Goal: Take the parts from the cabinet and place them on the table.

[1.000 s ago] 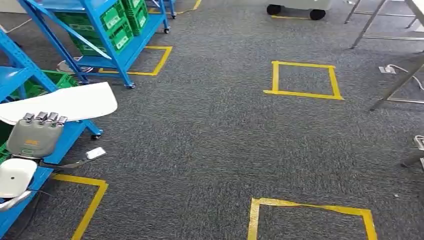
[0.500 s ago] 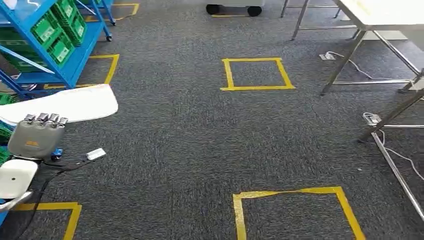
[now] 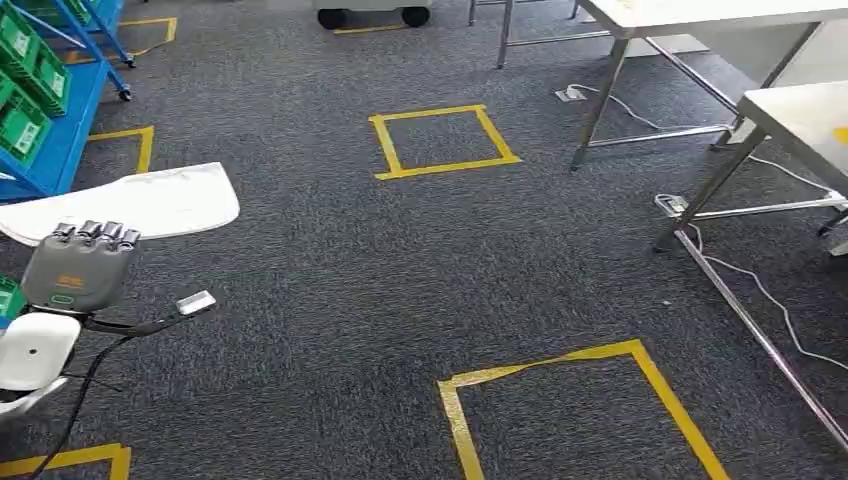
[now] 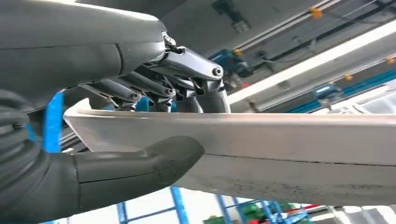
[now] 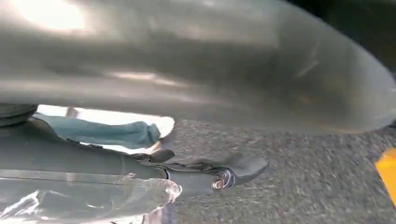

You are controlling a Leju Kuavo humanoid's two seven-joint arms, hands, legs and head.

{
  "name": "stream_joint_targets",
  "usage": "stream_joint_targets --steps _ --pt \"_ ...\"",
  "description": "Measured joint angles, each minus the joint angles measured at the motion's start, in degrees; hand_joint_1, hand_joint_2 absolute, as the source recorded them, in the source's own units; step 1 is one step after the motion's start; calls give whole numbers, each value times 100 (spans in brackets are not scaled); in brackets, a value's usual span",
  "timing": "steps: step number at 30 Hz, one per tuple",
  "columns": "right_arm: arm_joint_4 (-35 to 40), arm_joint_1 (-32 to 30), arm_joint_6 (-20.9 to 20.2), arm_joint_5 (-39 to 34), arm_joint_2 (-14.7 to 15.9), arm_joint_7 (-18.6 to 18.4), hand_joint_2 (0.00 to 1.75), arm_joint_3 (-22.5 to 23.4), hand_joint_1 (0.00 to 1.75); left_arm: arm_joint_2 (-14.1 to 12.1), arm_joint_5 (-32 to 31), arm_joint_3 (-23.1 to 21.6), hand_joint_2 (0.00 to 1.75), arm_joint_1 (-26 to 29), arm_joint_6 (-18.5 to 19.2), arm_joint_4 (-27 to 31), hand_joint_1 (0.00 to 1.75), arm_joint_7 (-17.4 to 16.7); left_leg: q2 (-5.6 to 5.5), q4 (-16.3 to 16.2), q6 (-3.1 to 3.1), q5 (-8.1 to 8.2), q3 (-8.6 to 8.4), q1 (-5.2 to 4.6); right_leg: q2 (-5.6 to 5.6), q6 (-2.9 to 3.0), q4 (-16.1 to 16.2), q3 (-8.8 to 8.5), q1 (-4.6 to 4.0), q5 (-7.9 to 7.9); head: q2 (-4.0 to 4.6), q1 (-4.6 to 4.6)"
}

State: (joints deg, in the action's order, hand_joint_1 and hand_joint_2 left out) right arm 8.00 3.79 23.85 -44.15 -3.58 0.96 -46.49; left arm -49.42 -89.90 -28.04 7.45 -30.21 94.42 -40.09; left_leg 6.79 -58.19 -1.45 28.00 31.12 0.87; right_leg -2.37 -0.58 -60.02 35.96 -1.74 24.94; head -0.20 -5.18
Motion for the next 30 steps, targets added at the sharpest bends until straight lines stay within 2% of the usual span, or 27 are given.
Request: stream_joint_targets --steps 1,2,3,4,5,6,7,8,9,10,11,12,13,16,17,18,19,20,21,22,23,24,25,26,27,28,30 --pt "-2 -4 0 0 0 0 0 0 0 -2 0 2 175 -6 11 0 138 0 63 19 -40 7 -30 5 71 40 37 -4 2 -17 0 7" --pt "-2 -7 0 0 0 0 0 0 0 -4 0 13 175 -5 11 0 138 0 -7 11 -82 62 -47 36 135 75 105 -72 71 -49 -2 -7" --pt "-2 -5 0 0 0 -15 0 0 0 0 0 9 175 -13 9 0 138 0 -360 -146 -95 165 3 47 206 99 132 -99 79 -61 0 -13" --pt "-2 5 0 0 0 -22 0 -2 0 -4 0 13 175 -12 11 0 138 0 -543 -508 -98 358 187 40 253 120 134 -102 88 -60 0 -26" --pt "-2 15 0 0 0 -22 0 -2 0 -4 0 11 175 -9 15 -4 138 0 -619 -954 -115 565 422 41 330 131 134 -105 95 -58 0 -64" --pt "-2 15 0 0 0 -22 0 -2 0 0 0 2 175 -7 15 -4 138 0 -649 -1379 -133 718 666 44 404 136 134 -104 96 -56 0 -63" --pt "-2 12 -7 -2 0 -20 0 -4 0 0 0 -17 175 2 17 -4 138 0 -657 -1641 -144 742 837 47 482 136 134 -105 96 -56 -2 -65" --pt "-2 8 -4 -2 0 -20 0 -7 0 0 0 -24 175 9 31 -7 138 0 -658 -1626 -152 634 869 52 568 135 133 -112 102 -56 0 -72" --pt "-2 3 -4 -2 0 -20 0 -9 0 0 0 -24 175 10 31 -9 138 0 -662 -1392 -161 405 788 64 654 127 130 -120 115 -59 0 -70" --pt "-2 1 -4 -4 0 -24 0 -11 0 0 0 -24 175 9 37 -9 138 0 -686 -996 -176 132 607 81 742 106 122 -129 132 -59 0 -70" --pt "-2 3 -4 -11 0 -22 0 -11 0 0 0 -24 175 9 48 -9 138 0 -803 -508 -214 -131 372 121 826 62 99 -132 156 -48 0 -72" --pt "-2 5 -2 -13 2 -22 0 -11 0 15 0 -37 175 7 50 -13 138 0 -1077 -186 -260 -193 220 186 900 10 68 -103 151 -36 0 -72" --pt "-2 18 4 -13 9 -22 0 -11 0 22 0 -50 175 -1 50 -17 138 0 -1187 15 -219 -87 144 181 978 -34 -28 -35 136 -10 0 -66" --pt "-2 -38 2 -11 9 -20 0 -11 0 94 2 -85 175 0 17 -30 138 17 -991 -52 -74 -102 168 135 1161 -130 78 71 179 -96 -2 -63" --pt "-2 -61 7 -15 9 -20 0 -11 0 125 0 -83 175 -5 -24 -33 138 57 -905 -20 -17 -122 156 163 1146 -147 60 76 187 -83 0 -65" --pt "-2 -72 7 -20 9 -26 0 -11 0 151 0 -81 175 -15 -39 -33 138 105 -864 -19 15 -122 148 143 732 -165 -69 114 132 24 0 -39" --pt "-2 -61 7 -26 9 -63 0 -11 0 175 -2 -81 175 1 -53 -35 138 149 -803 -19 54 -117 147 126 479 -184 -373 265 129 221 0 -6" --pt "-2 -45 9 -35 9 -63 0 -11 0 206 -2 -81 175 10 -55 -50 138 197 -730 -20 61 -114 148 111 362 -196 -808 475 134 453 0 -13" --pt "-2 -34 9 -46 7 -63 0 -11 0 247 -2 -81 175 8 -61 -72 138 241 -645 -23 74 -105 148 100 303 -192 -1327 725 136 675 0 -9" --pt "-2 -36 9 -57 4 -63 0 -11 0 287 -2 -81 175 6 -70 -85 138 295 -574 -24 81 -99 145 93 286 -193 -1678 898 136 781 0 -9" --pt "-2 -33 9 -68 4 -61 0 -11 0 321 -2 -83 175 5 -81 -103 138 343 -498 -24 88 -87 132 88 287 -191 -1718 930 135 724 0 -11" --pt "-2 -32 13 -81 4 -61 0 -11 0 360 -2 -79 175 -3 -103 -122 138 397 -443 -24 85 -76 115 83 281 -178 -1516 814 134 562 0 -9" --pt "-2 -38 30 -87 4 -61 0 -11 0 400 -2 -74 175 -16 -131 -144 138 435 -381 -24 83 -55 88 81 262 -153 -1080 581 129 322 0 -11" --pt "-2 -43 42 -103 4 -74 0 -11 0 429 -2 -68 175 -31 -140 -162 138 470 -331 -24 66 -34 52 78 178 -121 -529 282 114 76 0 -9" --pt "-2 -42 57 -114 4 -81 0 -11 0 466 -2 -52 175 -45 -153 -179 138 520 -286 -23 46 -10 21 74 -59 -75 -66 34 77 -46 0 -7" --pt "-2 -24 70 -120 4 -81 0 -11 0 492 0 -30 175 -53 -179 -199 138 566 -243 -34 7 14 19 29 -118 -57 -11 -49 25 14 0 -9" --pt "-2 -17 85 -136 4 -79 0 -11 0 538 0 -20 175 -96 -208 -236 138 654 -157 -13 -29 12 6 37 13 -29 -2 0 23 -7 0 -20"
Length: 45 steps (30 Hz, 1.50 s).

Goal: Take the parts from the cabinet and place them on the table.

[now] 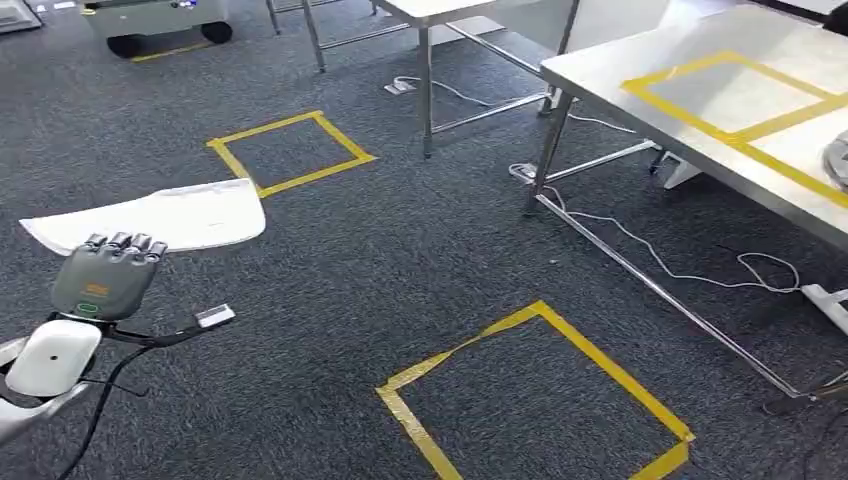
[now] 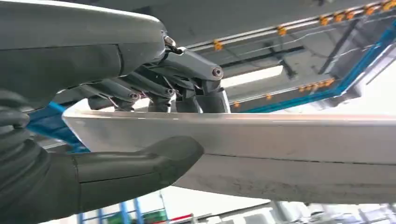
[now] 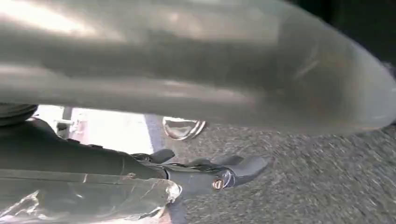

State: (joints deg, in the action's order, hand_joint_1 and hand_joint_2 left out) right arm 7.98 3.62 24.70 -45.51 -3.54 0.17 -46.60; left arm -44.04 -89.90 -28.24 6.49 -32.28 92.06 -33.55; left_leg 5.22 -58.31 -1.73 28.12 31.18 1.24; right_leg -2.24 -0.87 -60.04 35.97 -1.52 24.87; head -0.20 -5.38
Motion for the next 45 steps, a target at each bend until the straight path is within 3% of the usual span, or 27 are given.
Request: stream_joint_targets --steps 2,3,4,5,7,8,9,11,12,13,17,18,19,20,22,23,27,29,30,34,35,36,39,40,42,44,45 --pt "-2 -3 11 -4 2 0 0 0 0 46 0 22 175 -41 -11 -33 138 33 100 51 -82 16 -68 5 119 63 69 -33 17 -26 -2 0" --pt "-2 -8 11 -4 0 -9 0 0 0 61 0 44 175 -55 -13 -44 138 37 -65 2 -104 78 -77 32 177 82 120 -92 50 -44 0 -13" --pt "-2 -4 11 -7 0 -44 0 2 0 85 0 53 175 -75 -35 -59 138 48 -304 -255 -105 238 41 30 212 119 136 -119 69 -51 -2 -35" --pt "-4 7 11 -15 0 -44 0 2 0 100 0 55 175 -96 -37 -85 138 79 -421 -659 -115 438 253 25 269 127 138 -120 77 -47 0 -54" --pt "-4 12 11 -54 -4 -42 0 2 0 159 0 53 175 -106 -46 -146 138 209 -483 -1503 -130 733 743 26 395 138 137 -121 75 -41 -2 -59" --pt "-4 12 15 -79 -4 -42 0 2 0 190 0 50 175 -110 -50 -170 138 278 -494 -1636 -133 695 861 25 463 138 137 -124 75 -40 0 -63" --pt "-4 7 22 -94 -4 -44 0 2 0 233 2 52 175 -122 -52 -209 138 321 -498 -1512 -131 509 840 29 533 137 136 -135 78 -40 -2 -61" --pt "-4 4 22 -140 -7 -44 0 2 0 306 2 68 175 -213 -52 -269 138 448 -543 -723 -135 -50 512 45 658 114 120 -155 98 -31 0 -59" --pt "-4 7 24 -157 -7 -44 0 2 0 339 2 74 175 -263 -52 -297 138 492 -678 -277 -155 -273 302 71 713 83 102 -154 107 -18 0 -63" --pt "-7 17 30 -183 -4 -44 0 7 0 384 2 74 175 -321 -52 -343 138 505 -902 -48 -164 -201 193 86 777 31 41 -106 68 0 0 -59" --pt "-22 -33 50 -251 -7 -26 0 17 0 513 2 76 175 -495 -26 -446 138 527 -735 -1 3 -199 201 71 963 -78 81 27 116 -58 0 -52" --pt "-26 -49 57 -256 -7 -26 0 20 0 522 2 79 175 -562 -26 -459 138 516 -683 7 42 -209 192 81 804 -100 31 27 103 -13 0 -46" --pt "-26 -47 63 -258 -7 -42 0 17 0 538 2 81 175 -583 -28 -468 138 498 -642 8 88 -197 185 76 498 -140 -191 126 79 158 0 9" --pt "-26 -37 68 -267 -7 -46 0 17 0 540 2 81 175 -584 -26 -479 138 476 -587 7 109 -193 184 63 370 -168 -574 314 93 378 0 26" --pt "-26 -33 81 -295 -13 -44 0 17 0 559 2 50 175 -615 -17 -533 138 419 -473 4 122 -184 185 49 277 -186 -1564 794 110 801 0 26" --pt "-26 -32 85 -308 -15 -44 0 20 0 564 2 24 175 -631 -4 -546 138 400 -436 4 126 -180 182 48 272 -191 -1750 887 111 830 0 24" --pt "-26 -32 85 -308 -18 -44 0 20 0 564 2 20 175 -635 -2 -549 138 395 -424 4 127 -179 180 48 271 -192 -1774 903 111 821 0 26" --pt "-26 -37 96 -315 -17 -44 0 20 0 566 2 -28 175 -672 13 -579 138 369 -347 3 125 -160 148 47 267 -177 -1392 709 110 512 0 24" --pt "-31 -36 96 -323 -17 -44 0 22 0 564 2 -57 175 -729 18 -612 138 363 -267 1 58 -105 78 28 -40 -76 30 -36 56 24 0 31" --pt "-48 -26 100 -350 -17 -26 0 26 0 564 2 -140 175 -815 22 -656 138 301 -177 44 -62 -126 61 13 126 20 34 -25 27 -15 0 20" --pt "-50 -22 98 -363 -17 -26 0 26 0 562 2 -153 175 -829 43 -660 138 286 -182 49 -104 -81 59 30 165 66 108 -83 86 -51 -2 11" --pt "-52 -17 98 -382 -20 -28 0 26 0 566 2 -177 175 -864 64 -680 138 273 -305 -78 -115 21 94 30 193 89 140 -105 89 -59 0 -2" --pt "-59 -1 98 -415 -26 -28 0 28 0 566 2 -266 175 -932 68 -749 138 227 -474 -1318 -148 593 731 26 283 139 140 -110 94 -48 0 -33" --pt "-63 2 94 -431 -26 -26 0 28 0 568 2 -302 175 -933 72 -772 138 214 -483 -1625 -157 652 912 25 322 140 139 -109 93 -47 0 -39" --pt "-66 -6 94 -450 -33 -26 0 28 0 568 2 -380 175 -961 74 -804 138 153 -489 -1422 -161 341 866 31 404 138 135 -122 99 -47 0 -39" --pt "-68 -3 94 -468 -39 -28 0 26 0 546 2 -428 175 -1014 77 -824 138 116 -518 -483 -174 -211 417 50 488 102 108 -134 124 -34 0 -37" --pt "-70 -3 94 -468 -39 -28 0 26 0 544 2 -441 175 -1031 77 -826 138 103 -627 -116 -200 -278 241 82 522 53 75 -119 112 -19 0 -37"
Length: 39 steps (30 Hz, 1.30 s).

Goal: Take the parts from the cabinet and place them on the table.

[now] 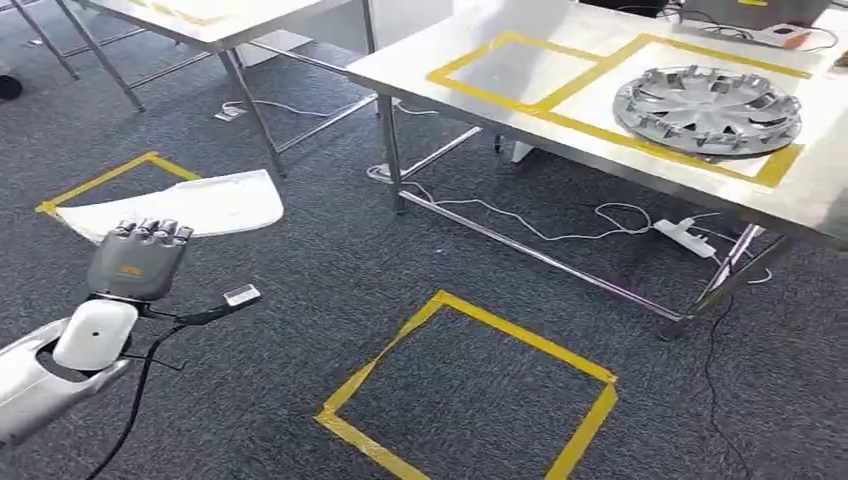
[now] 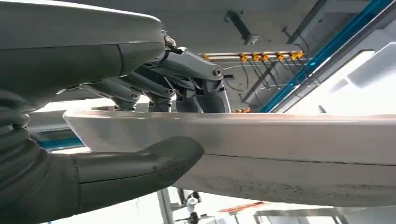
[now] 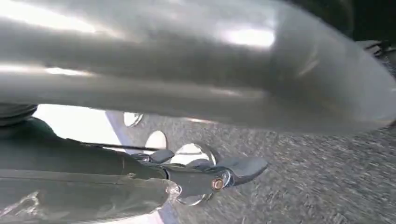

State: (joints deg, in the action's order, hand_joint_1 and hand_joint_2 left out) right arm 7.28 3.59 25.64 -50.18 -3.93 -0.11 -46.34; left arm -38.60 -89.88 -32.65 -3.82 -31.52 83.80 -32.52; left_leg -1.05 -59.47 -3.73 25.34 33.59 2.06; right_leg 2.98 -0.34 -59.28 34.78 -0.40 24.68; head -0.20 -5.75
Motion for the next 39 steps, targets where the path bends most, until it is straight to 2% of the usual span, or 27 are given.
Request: stream_joint_targets --steps 1,2,4,5,6,7,9,10,11,12,13,14,15,16,17,18,19,21,24,27,31,32,34,35,36,37,39 --pt "-9 10 2 -7 2 2 0 0 0 -7 0 -20 175 -24 0 -2 138 -33 -76 143 43 86 -54 -17 39 -33 -77 56 -30 19 0 2" --pt "-11 10 0 -9 2 2 0 0 0 -7 0 -42 175 -12 2 -9 138 -55 -50 101 108 75 -28 -23 61 -59 -41 67 -25 -8 0 18" --pt "-15 -23 -4 -11 2 2 0 0 0 -7 0 -79 175 -7 2 -11 138 -74 -14 100 177 72 -23 -51 91 -105 1 69 -5 -33 0 11" --pt "-22 -32 -4 -11 2 2 0 0 0 -7 0 -85 175 -13 2 -11 138 -83 14 129 236 50 -32 -8 99 -126 -16 115 3 -13 0 0" --pt "-26 -39 -4 -11 2 2 0 0 0 -15 0 -85 175 -27 2 -11 138 -90 36 129 257 48 -43 -14 -27 -162 -117 146 -11 76 0 18" --pt "-30 -37 -4 -11 2 -2 0 -2 0 -20 0 -85 175 -24 2 -11 138 -94 49 129 297 50 -43 -15 -136 -194 -418 279 -13 260 0 67" --pt "-33 -29 -4 -11 2 -2 0 -2 0 -33 0 -94 175 -11 19 -13 138 -126 97 128 317 57 -41 -20 -228 -224 -1376 731 5 694 0 74" --pt "-33 -32 -4 -11 2 -2 0 -2 0 -33 0 -98 175 -8 20 -13 138 -136 111 127 320 59 -41 -20 -239 -231 -1665 873 6 787 0 77" --pt "-33 -31 -7 -11 -2 -2 0 -4 0 -35 0 -109 175 -5 46 -13 138 -155 129 126 325 64 -42 -20 -245 -239 -1873 997 8 793 0 74" --pt "-33 -33 -7 -11 -2 -2 0 -7 0 -35 0 -116 175 -1 63 -13 138 -164 134 126 320 69 -49 -20 -246 -233 -1704 922 11 628 0 74" --pt "-39 -36 7 -9 -2 -2 0 -7 0 -35 0 -118 175 4 79 -13 138 -175 135 126 313 77 -60 -19 -249 -221 -1349 744 12 419 0 74" --pt "-44 -37 31 4 0 -2 0 -7 0 -37 0 -116 175 7 90 -13 138 -186 135 125 297 89 -85 -16 -264 -204 -745 425 13 147 0 74" --pt "-52 -35 68 18 0 -4 0 -9 0 -42 0 -116 175 9 105 -13 138 -227 135 126 275 103 -105 -12 -296 -184 -218 137 13 -38 0 77" --pt "-55 -19 100 20 -2 -4 0 -11 0 -57 0 -116 175 15 114 -13 138 -286 134 120 246 116 -101 -40 -324 -176 -76 45 -12 88 0 81" --pt "-59 1 127 17 -2 -4 0 -11 0 -87 0 -120 175 17 122 -13 138 -319 133 110 209 114 -86 -55 -299 -132 -51 21 -9 52 0 70" --pt "-59 4 136 11 -9 7 0 -11 0 -103 0 -131 175 20 125 -13 138 -359 132 98 216 120 -87 -59 -286 -145 -21 23 13 18 0 66" --pt "-63 9 138 4 -9 4 0 -11 0 -116 0 -142 175 29 131 -13 138 -378 133 119 300 92 -91 -60 -277 -165 -23 26 10 16 0 68" --pt "-74 1 138 -2 -9 4 0 -13 0 -131 0 -153 175 31 140 -11 138 -371 135 167 300 80 -111 -58 -257 -149 -23 36 1 15 0 63" --pt "-74 1 129 -20 -9 2 0 -37 0 -131 0 -151 175 35 116 -13 138 -214 139 234 238 48 -135 -58 -249 -99 -23 45 -3 18 0 66" --pt "-74 6 118 -22 -9 2 0 -59 0 -131 0 -140 175 63 68 -13 138 123 138 272 151 27 -137 -57 -252 -85 -25 56 -5 14 0 68" --pt "-74 5 109 -66 -13 2 0 -105 0 37 0 285 175 284 0 -13 138 1019 140 248 240 77 -122 -98 -245 -125 6 48 46 -10 0 66" --pt "-74 5 109 -74 -18 2 0 -118 0 65 0 397 175 313 -13 -13 138 1100 142 266 258 67 -120 -109 -242 -148 48 37 55 -26 0 63" --pt "-74 -4 109 -81 -17 2 0 -136 0 85 0 559 175 334 -11 -13 138 1128 156 375 320 15 -166 -107 -248 -229 6 7 36 -169 0 68" --pt "-74 -1 109 -81 -17 0 0 -138 0 109 0 622 175 336 -11 -11 138 1132 169 418 311 -55 -213 -44 -248 -234 -5 48 42 -82 0 68" --pt "-74 2 109 -83 -17 2 0 -140 0 125 0 673 175 344 -11 -11 138 1154 176 420 315 -65 -225 -42 -251 -252 -114 74 40 59 0 85" --pt "-74 16 109 -85 -18 2 0 -142 0 144 0 712 175 361 -9 -11 138 1169 147 430 345 30 -221 -34 -252 -285 -437 219 51 251 0 118" --pt "-74 15 109 -87 -17 2 0 -153 0 188 0 765 175 427 -9 -11 138 1178 145 428 328 59 -235 -28 -253 -322 -1364 672 78 628 0 127"
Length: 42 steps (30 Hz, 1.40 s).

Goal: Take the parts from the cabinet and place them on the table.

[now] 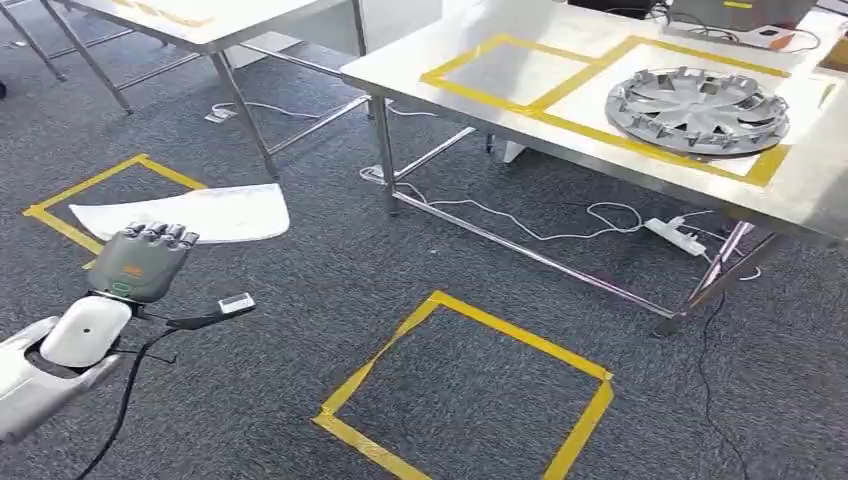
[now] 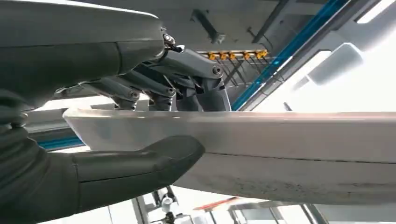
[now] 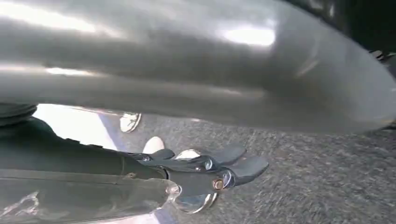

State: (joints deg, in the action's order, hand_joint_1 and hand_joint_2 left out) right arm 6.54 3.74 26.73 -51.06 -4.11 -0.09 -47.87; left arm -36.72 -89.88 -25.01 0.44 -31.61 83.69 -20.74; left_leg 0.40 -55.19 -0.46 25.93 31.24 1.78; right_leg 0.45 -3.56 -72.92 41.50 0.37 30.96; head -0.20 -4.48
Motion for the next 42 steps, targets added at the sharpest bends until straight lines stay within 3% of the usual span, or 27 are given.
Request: stream_joint_targets --steps 2,3,5,6,7,8,10,11,13,15,16,17,18,19,21,22,26,27,28,30,31,32,33,36,37,41,42 --pt "0 -25 0 -9 0 0 0 -26 0 35 0 2 175 25 0 0 138 -9 3 -4 -35 35 -58 25 -2 -33 -217 152 29 0 0 -2" --pt "0 -43 0 -11 0 -9 0 -31 0 54 0 7 175 33 0 0 138 -9 3 -6 -65 62 -104 50 -6 -54 30 37 44 -176 0 0" --pt "0 -61 0 -15 0 -9 0 -35 0 87 0 20 175 38 0 0 138 -9 4 -11 -153 147 -240 125 -43 -134 1126 -496 96 -768 0 4" --pt "0 -62 -2 -28 -4 -9 0 -39 0 85 0 33 175 40 -2 0 138 -11 3 -3 -220 172 -269 130 -61 -202 1355 -640 96 -729 0 13" --pt "0 -52 -4 -33 -20 -4 0 -48 0 85 0 53 175 35 -7 0 138 -15 5 -15 -283 193 -279 123 -66 -76 1434 -611 66 -512 0 74" --pt "0 -37 -9 -33 -17 20 0 -59 0 85 0 72 175 36 -22 0 138 -22 7 33 -329 211 -289 111 -58 59 1404 -680 44 -484 0 52" --pt "-2 -62 4 -37 -15 -2 0 -76 0 63 0 63 175 29 -24 0 138 -136 3 13 -422 145 -401 127 -38 202 1409 -694 39 -516 0 15" --pt "-6 -67 4 -42 -11 -2 0 -81 0 33 0 33 175 -3 -20 0 138 -233 -2 -81 -454 100 -375 145 -27 242 1423 -830 36 -546 -2 -2" --pt "-7 -53 2 -44 -11 -2 0 -85 0 -81 0 -68 175 -85 -24 0 138 -451 -8 -778 -418 52 48 136 -10 294 1472 -934 38 -519 -2 -33" --pt "-7 -36 2 -52 -11 11 0 -87 0 -181 0 -166 175 -126 -24 0 138 -570 -11 -1540 -397 420 642 70 21 366 1508 -1023 17 -437 0 -61" --pt "-7 -36 0 -55 -11 9 0 -87 0 -205 0 -201 175 -129 -24 -2 138 -583 -11 -1718 -375 676 855 42 48 384 1520 -1083 6 -386 0 -74" --pt "-7 -39 0 -55 -11 9 0 -87 0 -221 0 -244 175 -130 -24 -2 138 -592 -12 -1719 -346 786 976 21 74 393 1520 -1143 -5 -336 0 -74" --pt "-7 -41 0 -55 -11 9 0 -87 0 -247 0 -286 175 -131 -24 -2 138 -599 -14 -1566 -308 708 1012 2 105 396 1520 -1221 -14 -276 0 -79" --pt "-7 -41 0 -55 -11 2 0 -87 0 -271 0 -321 175 -136 -24 -2 138 -599 -15 -1244 -267 441 955 -17 132 392 1522 -1310 -18 -213 0 -74" --pt "-7 -51 0 -55 -11 -2 0 -90 0 -317 0 -365 175 -140 -24 -2 138 -599 -22 -373 -200 -473 746 -45 170 351 1540 -1364 -23 -79 0 -79" --pt "-7 -47 0 -57 -11 0 0 -92 0 -321 0 -378 175 -146 -28 -2 138 -601 -27 -96 -191 -624 786 -64 196 305 1456 -1478 -64 -5 0 -70" --pt "-9 -27 0 -57 -7 0 0 -107 0 -345 0 -424 175 -188 -28 -4 138 -603 -46 -161 -94 -608 749 -48 204 218 1593 -1509 -73 137 0 -46" --pt "-9 -24 0 -57 -2 -2 0 -111 0 -354 0 -424 175 -202 -28 -4 138 -603 -46 -152 -53 -586 710 -38 135 178 1509 -1524 -77 194 0 -35" --pt "-9 -13 0 -57 -4 -2 0 -111 0 -361 0 -426 175 -205 -31 -4 138 -603 -44 -151 -9 -556 683 -37 66 144 1228 -1378 -81 347 0 -22" --pt "-9 3 0 -61 -2 4 0 -111 0 -367 0 -437 175 -210 -52 -4 138 -640 -35 -152 25 -513 667 -38 13 111 189 -763 -71 795 0 -28" --pt "-7 2 0 -70 -4 4 0 -114 0 -367 0 -454 175 -210 -78 -4 138 -697 -35 -154 27 -490 657 -38 11 105 -233 -473 -72 896 0 -35" --pt "-9 -4 0 -81 -4 4 0 -118 0 -363 0 -468 175 -207 -101 -4 138 -719 -36 -154 25 -473 635 -38 11 100 -385 -312 -72 838 0 -28" --pt "-9 -6 0 -101 -4 4 0 -120 0 -343 0 -470 175 -200 -109 -4 138 -721 -39 -154 24 -448 597 -38 11 107 -248 -294 -72 621 0 -33" --pt "-9 -8 4 -148 -2 -7 0 -129 0 -267 0 -437 175 -180 -111 -7 138 -615 -57 -151 -24 -338 463 -38 -9 186 1152 -804 -83 -285 0 -26" --pt "-9 2 4 -155 -2 -7 0 -129 0 -249 0 -413 175 -173 -111 -7 138 -577 -58 -177 -66 -303 450 -66 -42 232 1452 -877 -96 -302 0 -24" --pt "-9 5 18 -175 0 13 0 -135 0 -192 0 -313 175 -120 -101 -7 138 -411 -58 -106 -206 -172 362 -55 -14 350 1487 -941 -114 -171 0 -39" --pt "-11 -12 17 -188 -2 9 0 -140 0 -208 2 -284 175 -114 -107 -7 138 -437 -51 -184 -236 -189 343 -37 -33 389 1536 -1086 -62 -386 0 -44"
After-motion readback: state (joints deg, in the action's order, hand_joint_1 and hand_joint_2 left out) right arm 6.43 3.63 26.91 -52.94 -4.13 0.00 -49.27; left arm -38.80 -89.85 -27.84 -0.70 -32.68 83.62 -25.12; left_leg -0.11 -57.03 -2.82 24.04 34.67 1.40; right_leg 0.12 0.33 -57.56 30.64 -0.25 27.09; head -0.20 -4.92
